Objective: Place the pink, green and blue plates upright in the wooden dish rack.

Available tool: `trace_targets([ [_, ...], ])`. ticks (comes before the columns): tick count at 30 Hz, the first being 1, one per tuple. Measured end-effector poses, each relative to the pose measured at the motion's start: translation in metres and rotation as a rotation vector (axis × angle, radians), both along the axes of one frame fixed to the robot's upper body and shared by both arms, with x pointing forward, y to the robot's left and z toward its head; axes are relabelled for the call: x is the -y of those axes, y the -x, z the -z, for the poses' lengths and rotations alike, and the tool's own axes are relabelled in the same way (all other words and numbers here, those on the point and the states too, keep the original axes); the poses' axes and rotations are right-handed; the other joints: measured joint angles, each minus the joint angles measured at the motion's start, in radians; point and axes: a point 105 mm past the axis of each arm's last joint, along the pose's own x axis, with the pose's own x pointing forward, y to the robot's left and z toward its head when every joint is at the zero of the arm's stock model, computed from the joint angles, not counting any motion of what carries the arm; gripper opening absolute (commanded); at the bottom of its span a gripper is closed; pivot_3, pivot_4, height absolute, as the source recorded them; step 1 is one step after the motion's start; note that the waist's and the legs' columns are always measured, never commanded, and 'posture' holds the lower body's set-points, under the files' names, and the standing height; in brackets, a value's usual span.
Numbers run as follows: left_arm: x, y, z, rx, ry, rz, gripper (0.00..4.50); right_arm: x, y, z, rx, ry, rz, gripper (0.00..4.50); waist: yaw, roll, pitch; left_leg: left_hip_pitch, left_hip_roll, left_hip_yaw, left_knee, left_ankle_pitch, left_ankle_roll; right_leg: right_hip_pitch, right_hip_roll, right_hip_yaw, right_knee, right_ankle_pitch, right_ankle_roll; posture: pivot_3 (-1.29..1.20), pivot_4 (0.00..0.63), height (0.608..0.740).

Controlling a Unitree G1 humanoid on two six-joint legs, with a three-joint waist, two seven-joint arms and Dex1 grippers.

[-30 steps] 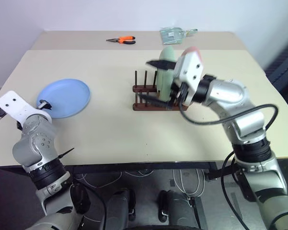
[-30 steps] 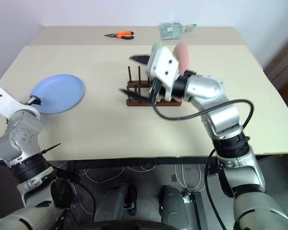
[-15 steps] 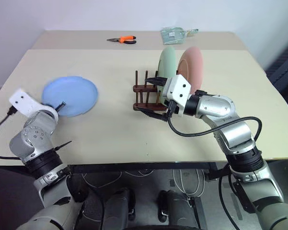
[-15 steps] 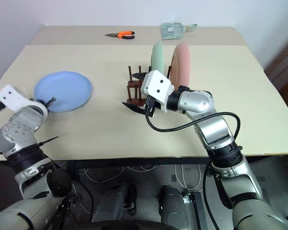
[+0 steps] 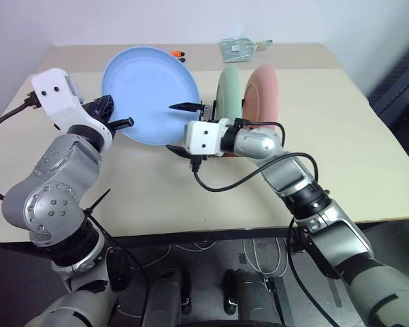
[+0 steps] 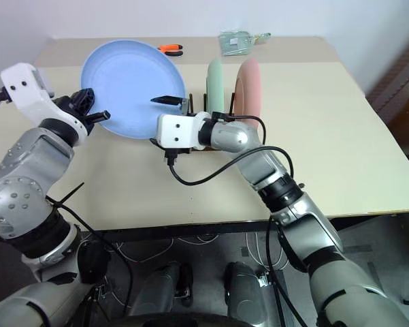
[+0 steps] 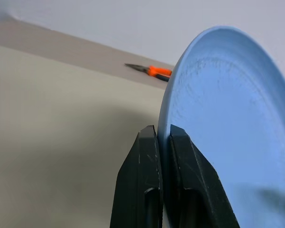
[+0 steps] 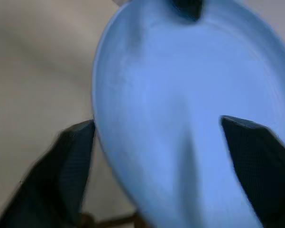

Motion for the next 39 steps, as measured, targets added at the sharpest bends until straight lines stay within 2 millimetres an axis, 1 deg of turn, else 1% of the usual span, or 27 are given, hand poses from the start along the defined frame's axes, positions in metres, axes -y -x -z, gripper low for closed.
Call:
trace_targets([
  [1, 0.001, 0.001, -0.002, 0.004, 0.006, 0.005, 0.0, 0.0, -0.001, 0.001, 0.009, 0.006, -0.003, 2.14, 0.001, 0.0, 0.0, 0.0, 0.0, 0.0, 0.0, 0.0, 0.0, 0.0, 0.0, 0.0, 0.0, 0.0, 0.0, 0.0, 0.15, 0.74],
  [2, 0.002, 0.002, -0.004, 0.007, 0.016, 0.005, 0.0, 0.0, -0.002, 0.003, 0.014, 0.011, -0.004, 1.71, 0.001, 0.0, 0.0, 0.0, 0.0, 0.0, 0.0, 0.0, 0.0, 0.0, 0.0, 0.0, 0.0, 0.0, 0.0, 0.0, 0.15, 0.74],
  [3, 0.001, 0.003, -0.005, 0.007, 0.02, 0.004, 0.0, 0.001, -0.003, 0.005, 0.02, 0.016, -0.005, 1.17, -0.001, 0.0, 0.0, 0.0, 0.0, 0.0, 0.0, 0.0, 0.0, 0.0, 0.0, 0.0, 0.0, 0.0, 0.0, 0.0, 0.15, 0.74],
  [4, 0.0, 0.003, -0.005, 0.002, 0.02, 0.001, 0.0, 0.001, -0.003, 0.006, 0.026, 0.019, -0.007, 0.54, -0.003, 0.0, 0.0, 0.0, 0.0, 0.0, 0.0, 0.0, 0.0, 0.0, 0.0, 0.0, 0.0, 0.0, 0.0, 0.0, 0.15, 0.74],
  [5, 0.0, 0.004, -0.005, -0.001, 0.021, -0.002, 0.0, 0.001, -0.003, 0.007, 0.034, 0.025, -0.01, 0.07, -0.003, 0.0, 0.0, 0.0, 0.0, 0.0, 0.0, 0.0, 0.0, 0.0, 0.001, 0.0, 0.0, 0.0, 0.0, 0.0, 0.15, 0.74],
  [8, -0.002, 0.004, -0.007, 0.006, 0.028, -0.005, 1.04, -0.001, 0.0, 0.008, 0.065, 0.04, -0.031, 0.0, -0.006, 0.0, 0.0, 0.0, 0.0, 0.0, 0.0, 0.0, 0.0, 0.0, 0.001, 0.0, 0.0, 0.0, 0.0, 0.0, 0.15, 0.74],
  [10, -0.006, 0.005, -0.011, 0.042, 0.083, -0.012, 2.04, 0.001, -0.002, 0.007, 0.076, 0.035, -0.016, 0.0, -0.005, 0.0, 0.0, 0.0, 0.0, -0.001, 0.0, 0.0, -0.001, 0.0, 0.001, 0.0, 0.0, 0.0, 0.0, 0.0, 0.15, 0.74],
  [12, -0.018, 0.006, -0.023, 0.107, 0.141, -0.053, 3.02, 0.002, -0.003, 0.004, 0.083, 0.021, -0.01, 0.0, -0.005, 0.0, 0.0, 0.0, 0.0, -0.001, 0.0, 0.0, -0.001, 0.0, 0.001, 0.0, 0.0, 0.0, 0.0, 0.0, 0.15, 0.74],
  [13, -0.03, 0.007, -0.033, 0.162, 0.184, -0.098, 3.02, 0.002, -0.003, 0.002, 0.087, 0.013, -0.01, 0.0, -0.005, 0.0, 0.0, 0.0, 0.0, -0.001, 0.0, 0.0, -0.001, 0.0, 0.001, 0.0, 0.0, 0.0, 0.0, 0.0, 0.15, 0.74],
  [14, -0.047, 0.011, -0.043, 0.215, 0.208, -0.167, 3.02, 0.001, -0.002, -0.001, 0.092, 0.003, -0.012, 0.0, -0.007, 0.0, 0.0, 0.0, 0.0, 0.0, 0.0, 0.0, -0.001, 0.0, 0.001, 0.0, 0.0, 0.0, 0.0, 0.0, 0.15, 0.74],
  [16, -0.078, 0.017, -0.054, 0.275, 0.209, -0.302, 3.02, 0.002, 0.001, -0.01, 0.095, -0.039, -0.017, 0.0, -0.009, 0.0, 0.0, 0.001, 0.0, 0.0, -0.001, 0.0, -0.001, 0.0, 0.001, 0.0, 0.0, 0.0, 0.0, 0.0, 0.15, 0.74],
  [17, -0.089, 0.02, -0.055, 0.284, 0.208, -0.349, 3.02, 0.002, 0.002, -0.014, 0.093, -0.057, -0.018, 0.0, -0.009, 0.0, 0.0, 0.001, 0.0, 0.0, -0.001, 0.0, -0.001, -0.001, 0.001, 0.0, 0.0, 0.0, 0.0, 0.0, 0.15, 0.74],
  [18, -0.104, 0.024, -0.053, 0.287, 0.166, -0.412, 3.02, 0.001, 0.004, -0.02, 0.073, -0.096, -0.026, 0.0, -0.01, 0.0, 0.0, 0.001, 0.0, 0.0, -0.002, 0.0, -0.001, -0.001, 0.001, 0.0, 0.0, 0.0, 0.0, 0.0, 0.15, 0.74],
  [19, -0.121, 0.028, -0.046, 0.263, 0.05, -0.485, 3.02, 0.0, 0.009, -0.029, 0.022, -0.183, -0.039, 0.0, -0.014, 0.001, 0.0, 0.001, 0.0, 0.001, -0.003, 0.0, -0.001, -0.001, 0.002, 0.0, 0.002, 0.0, 0.0, 0.0, 0.15, 0.74],
  [20, -0.132, 0.029, -0.036, 0.223, -0.042, -0.522, 3.02, -0.001, 0.013, -0.039, -0.032, -0.267, -0.052, 0.0, -0.016, 0.001, 0.0, 0.001, 0.0, 0.001, -0.004, 0.001, -0.002, -0.002, 0.002, 0.0, 0.002, 0.0, 0.0, 0.0, 0.15, 0.74],
  [21, -0.139, 0.027, -0.022, 0.178, -0.096, -0.534, 3.02, 0.001, 0.016, -0.049, -0.085, -0.345, -0.061, 0.0, -0.015, 0.001, 0.0, 0.001, 0.0, 0.002, -0.004, 0.001, -0.002, -0.002, 0.002, 0.0, 0.002, 0.0, 0.0, 0.0, 0.15, 0.74],
  [22, -0.139, 0.023, -0.005, 0.13, -0.154, -0.512, 3.02, 0.002, 0.019, -0.06, -0.145, -0.421, -0.075, 0.0, -0.009, 0.001, 0.0, 0.001, 0.001, 0.001, -0.004, 0.0, -0.003, -0.001, 0.001, 0.0, 0.001, 0.0, 0.0, 0.0, 0.15, 0.74],
  [23, -0.133, 0.019, 0.016, 0.067, -0.235, -0.465, 3.02, 0.003, 0.023, -0.072, -0.22, -0.502, -0.094, 0.0, -0.003, 0.0, 0.0, 0.0, 0.0, 0.001, -0.003, -0.001, -0.004, -0.001, 0.0, 0.0, 0.001, 0.0, -0.001, 0.0, 0.15, 0.74],
  [25, -0.113, 0.011, 0.052, -0.036, -0.404, -0.339, 3.02, 0.003, 0.033, -0.087, -0.359, -0.627, -0.143, 0.0, 0.002, -0.001, -0.001, 0.0, 0.0, 0.0, -0.003, -0.002, -0.005, -0.002, -0.001, 0.0, 0.0, 0.0, -0.001, 0.0, 0.15, 0.74],
  [26, -0.101, 0.009, 0.067, -0.068, -0.474, -0.271, 3.02, 0.004, 0.035, -0.092, -0.431, -0.683, -0.152, 0.0, 0.002, -0.001, -0.001, -0.001, -0.001, 0.0, -0.004, -0.002, -0.005, -0.003, -0.001, 0.0, 0.0, 0.0, -0.001, 0.0, 0.15, 0.74],
  [27, -0.084, 0.008, 0.084, -0.094, -0.522, -0.185, 3.02, 0.007, 0.036, -0.096, -0.511, -0.75, -0.155, 0.0, 0.002, 0.0, -0.001, -0.001, -0.001, 0.0, -0.004, -0.002, -0.005, -0.005, -0.002, 0.001, 0.0, 0.0, -0.001, 0.0, 0.15, 0.74],
  [28, -0.069, 0.008, 0.1, -0.11, -0.547, -0.109, 3.02, 0.01, 0.035, -0.097, -0.596, -0.808, -0.148, 0.0, 0.001, -0.001, -0.001, -0.001, -0.001, 0.0, -0.006, -0.002, -0.005, -0.01, -0.003, 0.002, -0.001, 0.001, -0.002, 0.0, 0.15, 0.74],
  [30, -0.043, 0.011, 0.123, -0.123, -0.536, 0.007, 3.02, 0.015, 0.031, -0.091, -0.733, -0.879, -0.107, 0.0, -0.003, -0.001, -0.001, -0.002, -0.001, 0.003, -0.01, -0.001, -0.007, -0.012, -0.004, 0.004, 0.0, 0.001, -0.003, 0.0, 0.15, 0.74],
  [31, -0.034, 0.012, 0.129, -0.119, -0.519, 0.041, 3.02, 0.017, 0.028, -0.085, -0.796, -0.904, -0.076, 0.0, -0.004, -0.001, -0.001, -0.003, -0.001, 0.003, -0.013, 0.0, -0.009, -0.013, -0.004, 0.004, 0.0, 0.002, -0.005, 0.0, 0.15, 0.74],
  [33, -0.024, 0.012, 0.132, -0.1, -0.505, 0.073, 3.02, 0.02, 0.022, -0.074, -0.896, -0.94, -0.013, 0.0, -0.006, -0.001, -0.001, -0.003, 0.0, 0.004, -0.016, 0.002, -0.012, -0.016, -0.003, 0.004, 0.001, 0.001, -0.008, 0.0, 0.15, 0.74],
  [36, -0.016, 0.012, 0.13, -0.071, -0.512, 0.097, 3.02, 0.024, 0.019, -0.07, -0.949, -0.967, 0.039, 0.0, -0.008, 0.0, -0.001, -0.003, 0.003, 0.005, -0.017, 0.004, -0.014, -0.016, 0.0, 0.004, 0.003, 0.0, -0.011, 0.0, 0.15, 0.74],
  [39, -0.014, 0.012, 0.13, -0.062, -0.524, 0.11, 3.02, 0.025, 0.019, -0.069, -1.005, -1.014, 0.058, 0.0, -0.008, 0.0, -0.001, -0.003, 0.004, 0.005, -0.017, 0.006, -0.011, -0.016, 0.001, 0.003, 0.003, 0.0, -0.011, 0.0, 0.15, 0.74],
])
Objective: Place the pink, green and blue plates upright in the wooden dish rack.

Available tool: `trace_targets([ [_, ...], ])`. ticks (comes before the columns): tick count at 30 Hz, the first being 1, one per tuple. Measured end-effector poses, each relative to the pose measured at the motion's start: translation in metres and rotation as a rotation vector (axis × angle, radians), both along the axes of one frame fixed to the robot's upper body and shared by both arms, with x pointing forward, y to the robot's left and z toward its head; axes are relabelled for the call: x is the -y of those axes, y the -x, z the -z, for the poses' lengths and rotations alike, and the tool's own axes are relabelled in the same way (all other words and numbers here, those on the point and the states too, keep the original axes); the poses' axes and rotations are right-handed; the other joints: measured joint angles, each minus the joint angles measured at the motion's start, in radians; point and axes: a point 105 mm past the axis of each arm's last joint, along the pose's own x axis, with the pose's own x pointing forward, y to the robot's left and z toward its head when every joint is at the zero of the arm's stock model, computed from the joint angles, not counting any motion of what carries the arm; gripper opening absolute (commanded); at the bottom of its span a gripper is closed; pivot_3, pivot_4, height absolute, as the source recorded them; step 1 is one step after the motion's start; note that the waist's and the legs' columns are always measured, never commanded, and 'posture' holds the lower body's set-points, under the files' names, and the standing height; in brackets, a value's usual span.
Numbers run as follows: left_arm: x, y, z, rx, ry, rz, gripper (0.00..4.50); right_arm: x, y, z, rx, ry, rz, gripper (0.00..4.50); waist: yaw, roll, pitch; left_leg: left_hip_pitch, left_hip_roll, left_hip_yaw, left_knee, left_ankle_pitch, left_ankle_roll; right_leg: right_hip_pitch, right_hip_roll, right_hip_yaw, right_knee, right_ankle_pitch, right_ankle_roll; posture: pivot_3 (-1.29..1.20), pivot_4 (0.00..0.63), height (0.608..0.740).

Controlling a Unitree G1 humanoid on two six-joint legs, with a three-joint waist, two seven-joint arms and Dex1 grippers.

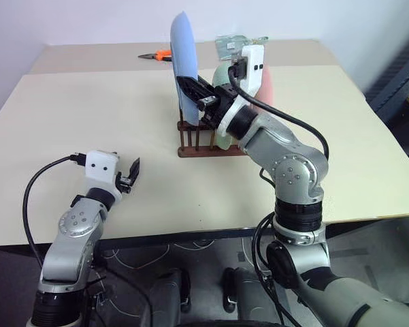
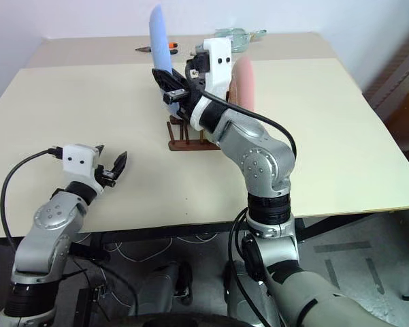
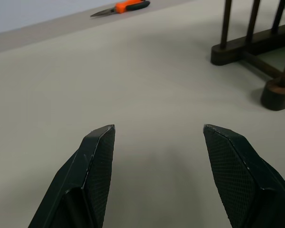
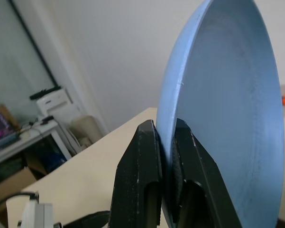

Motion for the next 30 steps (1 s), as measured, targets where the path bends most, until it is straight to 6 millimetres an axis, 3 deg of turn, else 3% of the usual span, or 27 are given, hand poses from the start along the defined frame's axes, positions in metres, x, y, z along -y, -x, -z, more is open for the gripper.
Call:
trace_targets([
  [7, 0.002, 0.001, 0.002, -0.007, 0.001, 0.014, 3.02, -0.002, 0.0, 0.004, -0.101, -0.048, -0.018, 0.0, 0.004, 0.0, 0.0, 0.0, 0.0, 0.0, 0.001, 0.0, 0.002, 0.001, 0.0, 0.0, 0.0, 0.0, 0.0, 0.0, 0.15, 0.74],
  [17, 0.004, 0.001, 0.003, -0.007, 0.003, 0.014, 3.02, 0.005, -0.022, 0.017, -0.21, -0.03, 0.065, 0.0, 0.002, 0.0, 0.0, 0.0, 0.0, 0.0, 0.001, 0.0, 0.002, 0.001, 0.001, -0.001, 0.0, 0.0, 0.0, 0.0, 0.15, 0.74],
  [20, 0.005, 0.001, 0.003, -0.006, 0.01, 0.013, 3.08, 0.005, -0.024, 0.016, -0.208, -0.022, 0.069, 0.96, 0.003, 0.0, 0.0, 0.0, 0.0, 0.0, 0.001, 0.0, 0.002, 0.001, 0.001, -0.001, 0.0, 0.0, 0.0, 0.0, 0.15, 0.74],
  [24, 0.007, 0.002, 0.001, 0.006, 0.011, 0.017, 3.08, 0.006, -0.026, 0.018, -0.138, 0.077, 0.096, 3.02, 0.003, 0.0, 0.0, 0.0, 0.0, 0.0, 0.002, 0.0, 0.002, 0.001, 0.001, -0.001, 0.0, 0.0, 0.0, 0.0, 0.15, 0.74],
  [25, 0.007, 0.002, 0.0, 0.008, 0.01, 0.018, 3.33, 0.006, -0.026, 0.017, -0.102, 0.116, 0.103, 3.51, 0.003, 0.0, 0.0, 0.0, 0.0, 0.0, 0.002, 0.0, 0.002, 0.001, 0.001, -0.001, 0.0, 0.0, 0.0, 0.0, 0.15, 0.74],
  [28, 0.01, 0.002, 0.001, 0.004, 0.017, 0.035, 4.28, 0.01, -0.022, 0.012, 0.136, 0.337, 0.156, 3.54, 0.004, 0.0, 0.0, 0.0, -0.001, 0.0, 0.002, -0.001, 0.003, 0.001, 0.001, -0.001, 0.0, 0.0, 0.001, 0.0, 0.15, 0.74],
  [30, 0.011, 0.002, 0.001, 0.002, 0.016, 0.041, 4.46, 0.015, -0.012, 0.008, 0.364, 0.526, 0.162, 3.54, 0.006, 0.0, 0.0, 0.0, -0.001, 0.0, 0.003, -0.001, 0.004, 0.001, 0.001, -0.001, 0.0, -0.001, 0.002, 0.0, 0.15, 0.74],
])
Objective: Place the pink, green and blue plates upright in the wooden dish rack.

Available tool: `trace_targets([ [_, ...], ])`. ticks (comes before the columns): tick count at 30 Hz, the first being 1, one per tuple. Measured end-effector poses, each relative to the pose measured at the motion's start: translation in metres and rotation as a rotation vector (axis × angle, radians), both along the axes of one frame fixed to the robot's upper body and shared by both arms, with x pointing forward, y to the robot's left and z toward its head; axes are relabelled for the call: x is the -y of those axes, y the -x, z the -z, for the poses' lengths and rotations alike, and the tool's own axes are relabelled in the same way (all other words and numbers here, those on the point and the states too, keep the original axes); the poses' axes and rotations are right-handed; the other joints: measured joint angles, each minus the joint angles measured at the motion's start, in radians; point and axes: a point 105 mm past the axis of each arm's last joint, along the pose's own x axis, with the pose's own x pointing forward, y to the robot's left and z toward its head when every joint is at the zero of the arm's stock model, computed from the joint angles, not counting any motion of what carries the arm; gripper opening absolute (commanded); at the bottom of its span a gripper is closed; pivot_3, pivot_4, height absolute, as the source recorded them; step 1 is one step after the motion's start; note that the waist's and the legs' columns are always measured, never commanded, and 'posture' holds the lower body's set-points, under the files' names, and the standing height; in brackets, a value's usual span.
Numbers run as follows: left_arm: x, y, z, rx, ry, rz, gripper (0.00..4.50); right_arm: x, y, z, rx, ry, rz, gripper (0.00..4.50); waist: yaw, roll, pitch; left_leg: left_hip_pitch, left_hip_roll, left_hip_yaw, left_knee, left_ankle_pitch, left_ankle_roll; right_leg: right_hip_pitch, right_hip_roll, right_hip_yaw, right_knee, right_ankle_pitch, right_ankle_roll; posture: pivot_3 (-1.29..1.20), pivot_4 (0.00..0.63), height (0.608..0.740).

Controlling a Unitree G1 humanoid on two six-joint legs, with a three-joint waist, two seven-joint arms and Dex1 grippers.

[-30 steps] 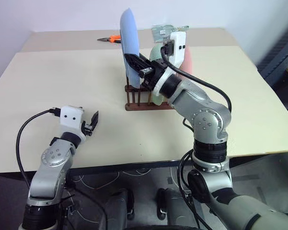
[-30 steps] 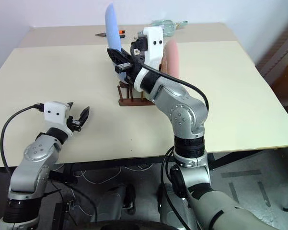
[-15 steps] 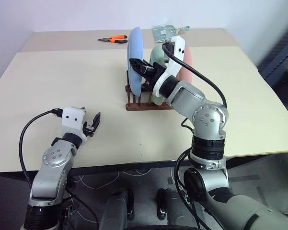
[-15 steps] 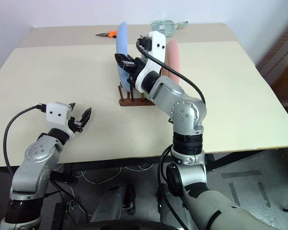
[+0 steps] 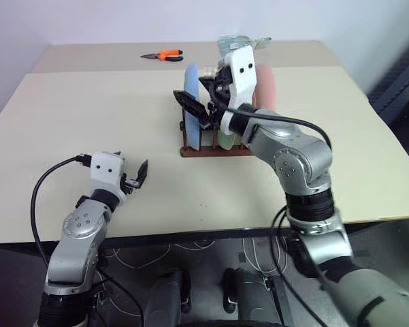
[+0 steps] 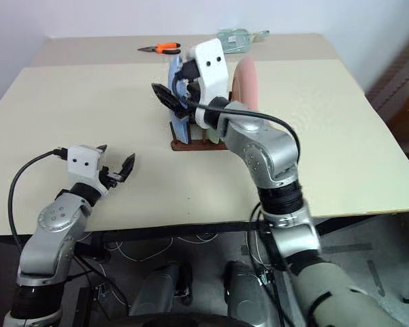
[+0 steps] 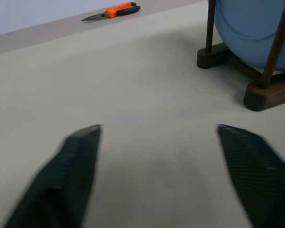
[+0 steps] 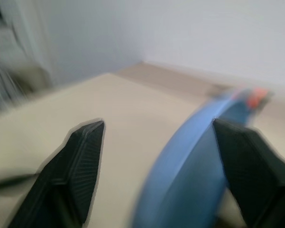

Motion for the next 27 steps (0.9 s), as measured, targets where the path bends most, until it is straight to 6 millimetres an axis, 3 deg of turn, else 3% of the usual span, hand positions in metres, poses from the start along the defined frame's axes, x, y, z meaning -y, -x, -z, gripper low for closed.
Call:
trace_targets([
  [5, 0.0, 0.0, -0.002, 0.001, 0.003, 0.009, 4.46, 0.024, 0.025, 0.003, 0.131, 0.147, -0.101, 3.54, 0.003, -0.001, 0.0, 0.0, 0.0, 0.0, 0.001, 0.0, 0.0, 0.001, 0.0, 0.0, 0.0, 0.0, 0.0, 0.0, 0.15, 0.74],
  [7, -0.003, 0.001, -0.001, -0.009, -0.019, 0.019, 4.46, 0.053, 0.033, -0.002, 0.14, 0.162, -0.097, 3.54, 0.009, -0.001, 0.0, 0.0, 0.0, -0.001, 0.002, -0.001, 0.002, 0.003, -0.001, -0.002, -0.002, 0.0, 0.0, 0.0, 0.15, 0.74],
  [10, -0.007, 0.004, 0.004, -0.049, -0.063, 0.065, 4.46, 0.121, 0.037, -0.013, 0.074, 0.09, 0.013, 3.54, 0.022, -0.001, 0.0, 0.0, 0.0, -0.001, 0.003, -0.003, 0.005, 0.004, -0.002, -0.003, -0.003, 0.0, 0.0, 0.0, 0.15, 0.74],
  [12, -0.012, 0.011, 0.017, -0.119, -0.101, 0.116, 4.46, 0.174, 0.042, 0.007, -0.054, 0.072, 0.113, 3.54, 0.03, -0.002, -0.001, 0.001, 0.001, -0.002, 0.002, -0.004, 0.006, 0.006, -0.002, -0.003, -0.005, 0.0, 0.0, 0.0, 0.15, 0.74],
  [15, -0.023, 0.016, 0.036, -0.215, -0.137, 0.139, 4.46, 0.22, 0.048, 0.065, -0.277, 0.086, 0.219, 3.54, 0.027, -0.002, -0.001, 0.001, 0.001, -0.002, 0.002, -0.006, 0.009, 0.006, -0.002, -0.003, -0.004, 0.0, 0.0, 0.0, 0.15, 0.74],
  [16, -0.023, 0.016, 0.037, -0.222, -0.142, 0.148, 4.46, 0.228, 0.05, 0.083, -0.334, 0.094, 0.241, 3.54, 0.024, 0.0, 0.0, 0.001, 0.001, -0.001, 0.003, -0.006, 0.009, 0.005, -0.002, -0.002, -0.003, 0.0, 0.0, 0.0, 0.15, 0.74],
  [18, -0.021, 0.015, 0.035, -0.216, -0.147, 0.169, 4.46, 0.238, 0.049, 0.095, -0.357, 0.097, 0.273, 3.54, 0.017, 0.005, 0.0, 0.002, 0.001, 0.0, 0.003, -0.006, 0.009, 0.004, -0.002, 0.0, -0.002, 0.0, 0.0, 0.0, 0.15, 0.74],
  [27, -0.017, 0.015, 0.034, -0.217, -0.143, 0.194, 4.46, 0.232, 0.047, 0.101, -0.317, 0.063, 0.263, 3.54, 0.028, 0.005, 0.0, 0.002, 0.001, 0.0, 0.004, -0.004, 0.005, 0.005, -0.002, 0.0, -0.002, 0.0, 0.0, 0.0, 0.15, 0.74],
])
